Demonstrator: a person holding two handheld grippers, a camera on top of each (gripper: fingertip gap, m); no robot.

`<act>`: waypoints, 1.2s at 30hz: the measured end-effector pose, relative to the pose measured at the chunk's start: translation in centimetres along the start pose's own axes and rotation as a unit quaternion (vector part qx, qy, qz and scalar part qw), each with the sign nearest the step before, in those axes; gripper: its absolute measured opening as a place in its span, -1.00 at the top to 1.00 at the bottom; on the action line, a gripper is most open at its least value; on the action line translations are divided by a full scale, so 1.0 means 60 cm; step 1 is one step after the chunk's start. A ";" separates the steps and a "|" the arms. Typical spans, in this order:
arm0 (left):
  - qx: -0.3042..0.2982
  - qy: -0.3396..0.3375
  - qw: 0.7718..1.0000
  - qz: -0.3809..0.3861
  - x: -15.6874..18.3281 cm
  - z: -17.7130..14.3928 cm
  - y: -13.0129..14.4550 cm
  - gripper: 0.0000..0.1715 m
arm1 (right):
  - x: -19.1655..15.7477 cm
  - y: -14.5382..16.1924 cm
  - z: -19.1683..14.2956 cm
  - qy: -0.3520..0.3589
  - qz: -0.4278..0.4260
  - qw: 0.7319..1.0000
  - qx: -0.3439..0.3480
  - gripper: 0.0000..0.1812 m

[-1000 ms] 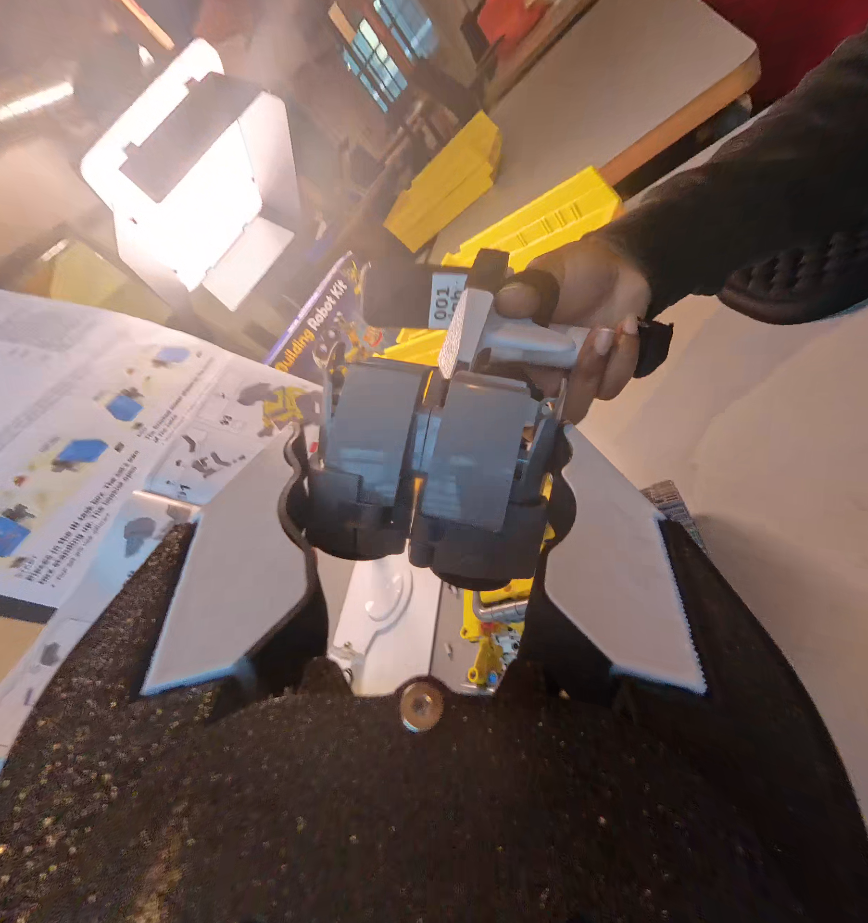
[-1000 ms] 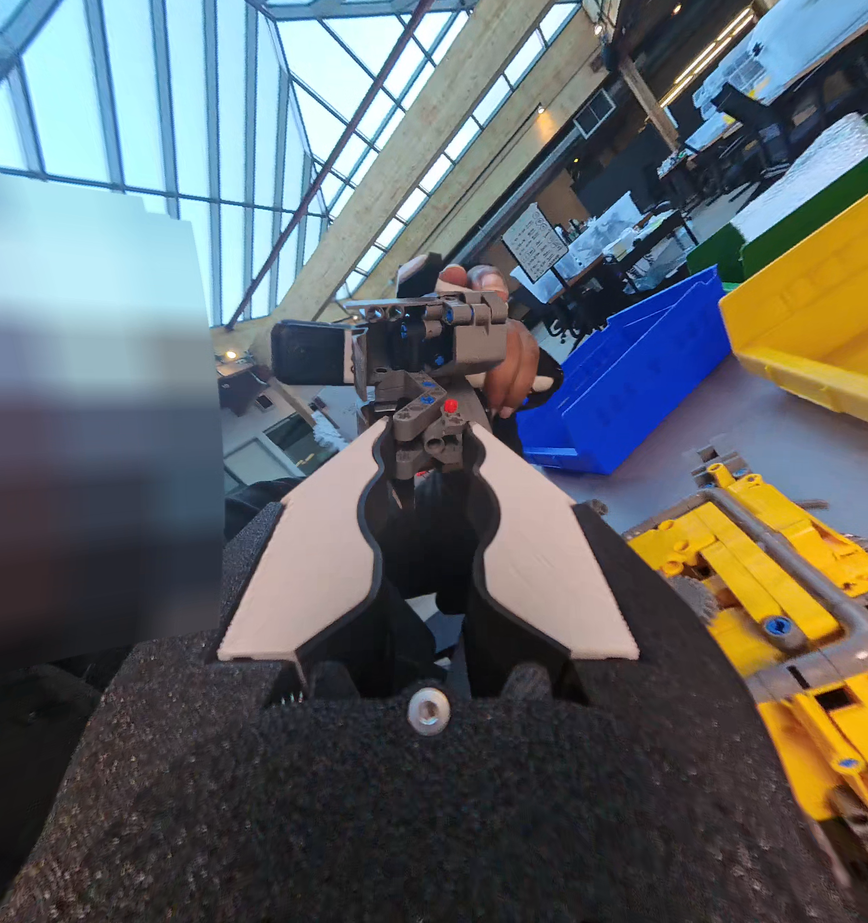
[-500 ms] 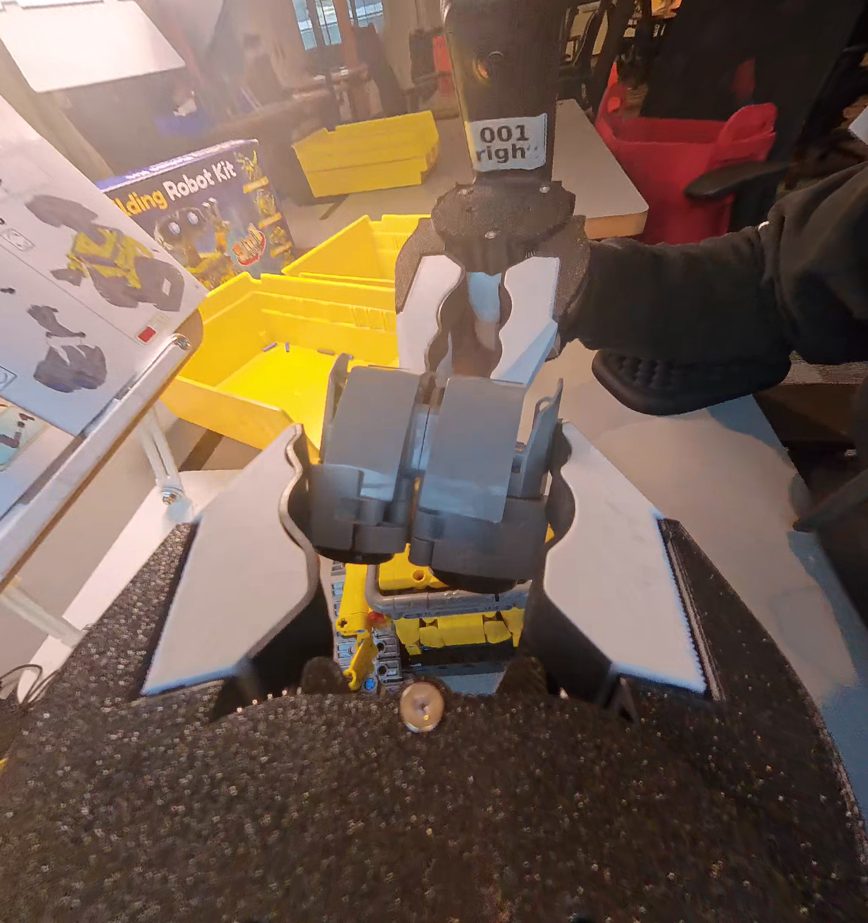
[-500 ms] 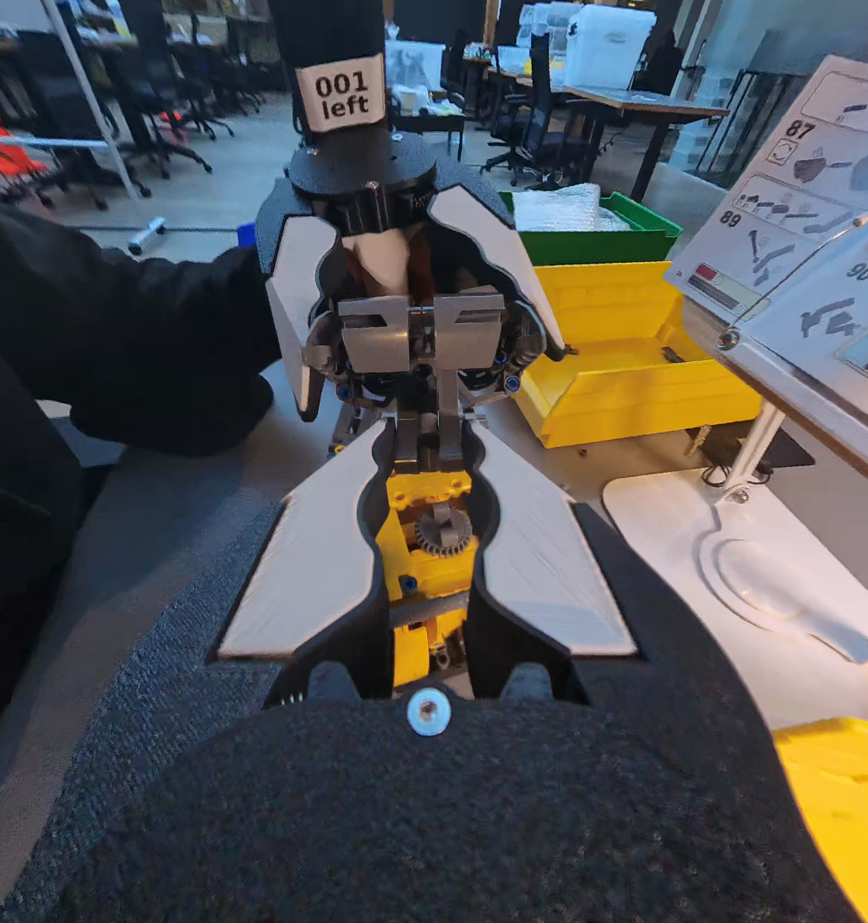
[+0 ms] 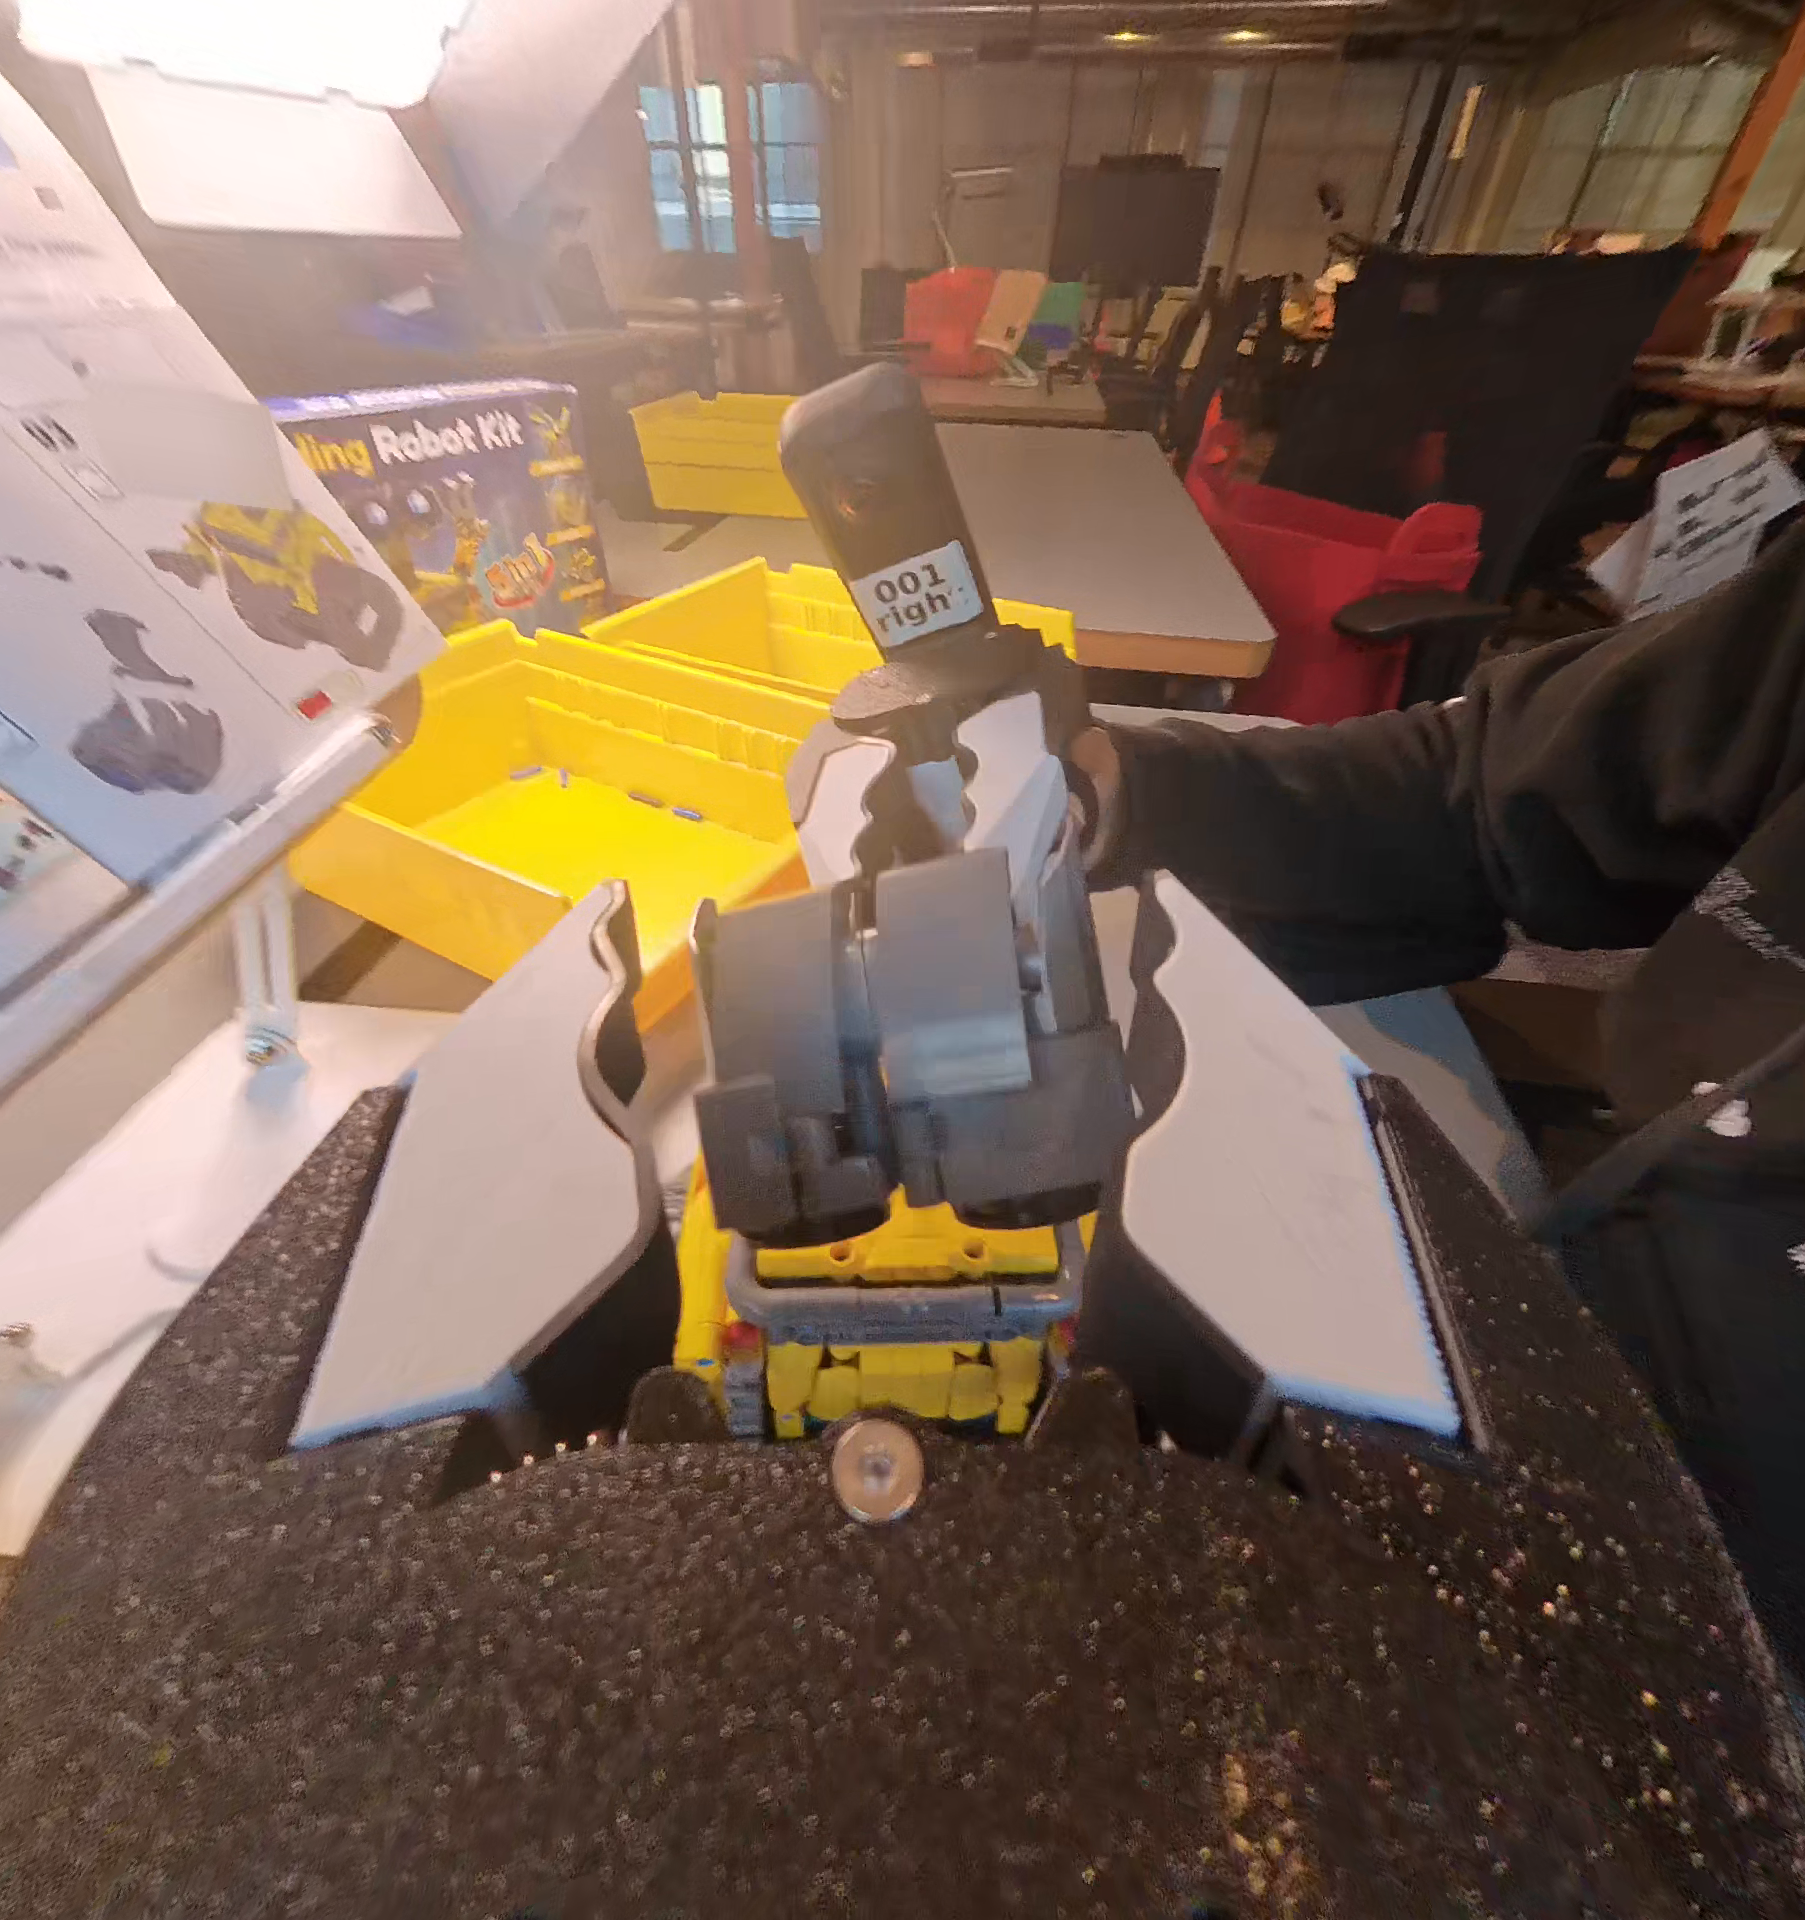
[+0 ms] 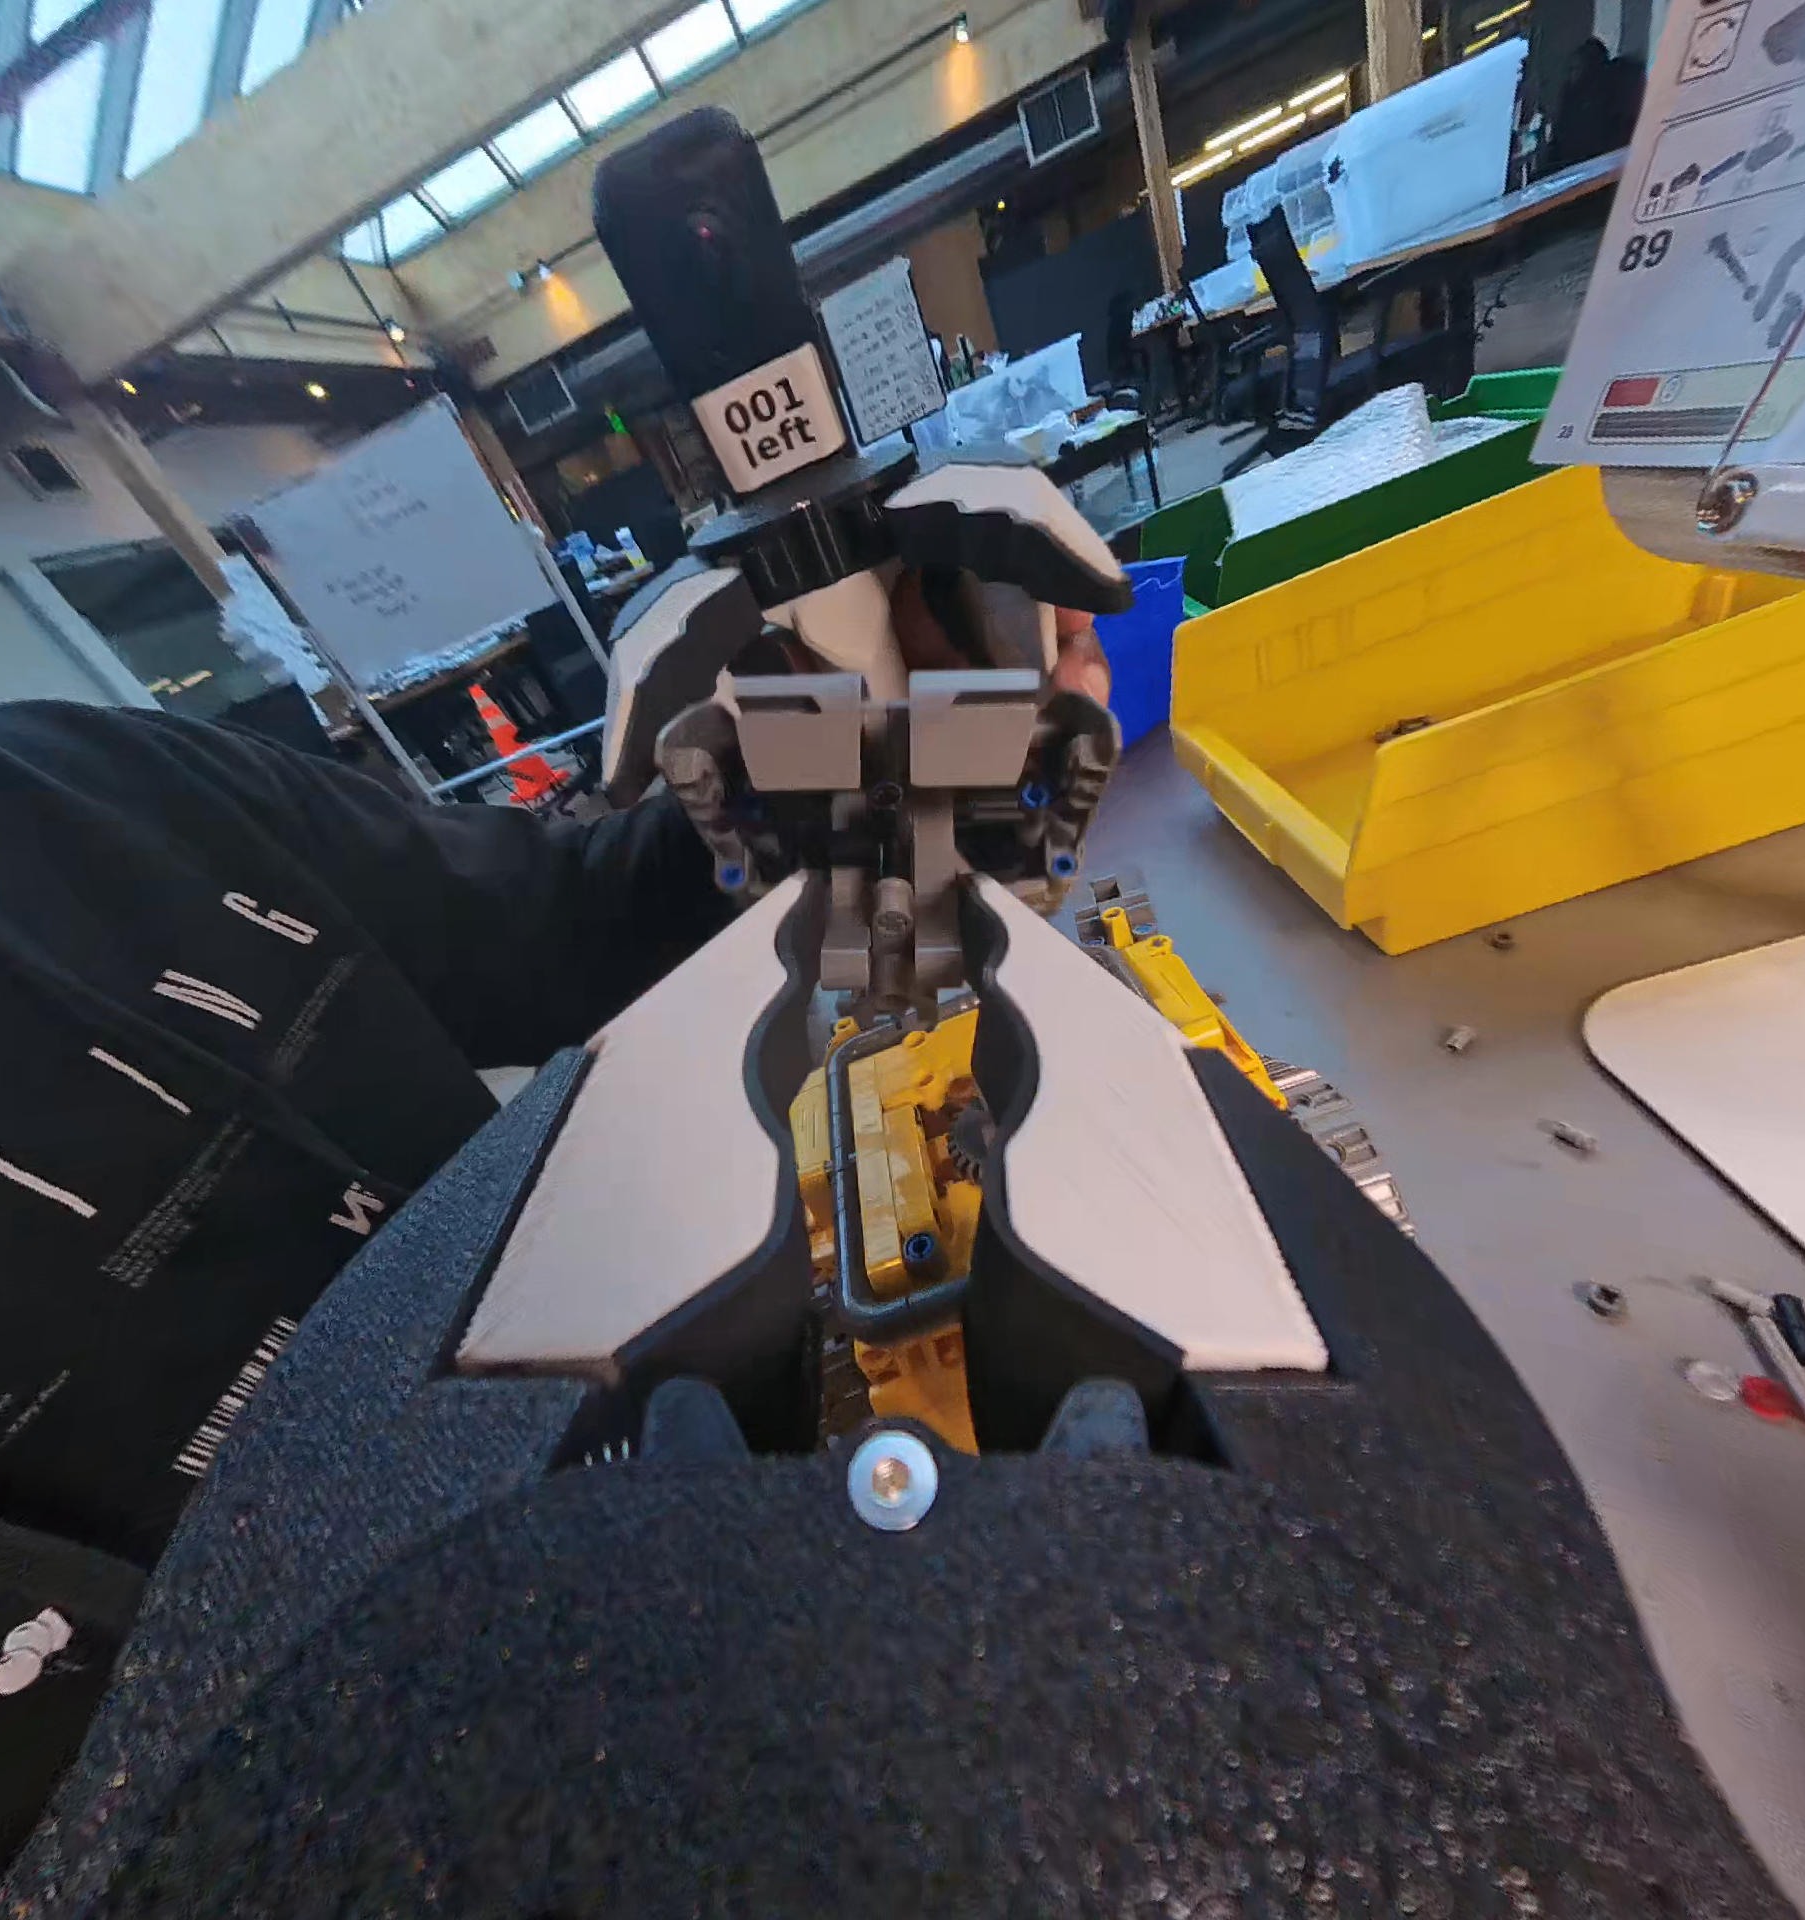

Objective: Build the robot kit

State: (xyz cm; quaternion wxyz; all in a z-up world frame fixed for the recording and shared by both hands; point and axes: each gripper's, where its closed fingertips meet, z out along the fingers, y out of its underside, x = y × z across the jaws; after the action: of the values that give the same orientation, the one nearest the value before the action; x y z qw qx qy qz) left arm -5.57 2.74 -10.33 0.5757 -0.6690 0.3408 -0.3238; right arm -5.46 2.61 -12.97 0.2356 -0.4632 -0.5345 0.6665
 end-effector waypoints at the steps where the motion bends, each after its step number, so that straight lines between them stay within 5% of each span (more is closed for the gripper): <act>1: -0.008 0.015 1.000 -0.023 0.000 -0.002 0.008 -0.16 | 0.002 -0.001 -0.002 -0.003 0.006 1.000 0.006 0.72; 4: -0.030 0.036 0.998 -0.051 -0.001 -0.002 0.030 -0.20 | 0.001 -0.005 -0.006 -0.012 0.012 1.000 0.019 0.73; 8: -0.079 -0.001 0.997 0.009 -0.009 -0.005 0.048 -0.12 | 0.005 0.001 -0.006 0.012 -0.023 1.000 -0.001 0.72; 13: -0.126 -0.072 0.986 0.076 -0.013 -0.078 0.024 0.04 | 0.002 0.031 -0.018 0.019 -0.085 0.994 -0.070 0.72; 15: -0.194 -0.084 0.974 0.083 0.000 -0.120 0.063 0.18 | 0.001 0.043 -0.029 0.022 -0.108 0.989 -0.095 0.72; 18: -0.312 -0.089 0.945 0.047 0.027 -0.179 0.186 0.30 | 0.004 0.049 -0.039 0.027 -0.124 0.985 -0.113 0.72; 22: -0.353 -0.100 0.930 -0.017 0.067 -0.183 0.319 0.40 | 0.006 0.049 -0.040 0.019 -0.121 0.986 -0.111 0.72; 31: -0.384 -0.102 0.917 0.021 0.063 -0.139 0.367 0.91 | 0.005 0.054 -0.041 0.023 -0.125 0.985 -0.117 0.72; 36: -0.387 -0.113 0.915 0.022 0.044 -0.140 0.366 0.93 | 0.007 0.057 -0.043 0.023 -0.124 0.985 -0.118 0.72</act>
State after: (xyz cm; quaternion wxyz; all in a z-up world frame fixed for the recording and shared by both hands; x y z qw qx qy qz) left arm -12.84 -6.38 -30.94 0.3136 -0.8638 0.3870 -0.0760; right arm -2.76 3.13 -16.32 0.2723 -0.4335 -0.6570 0.5534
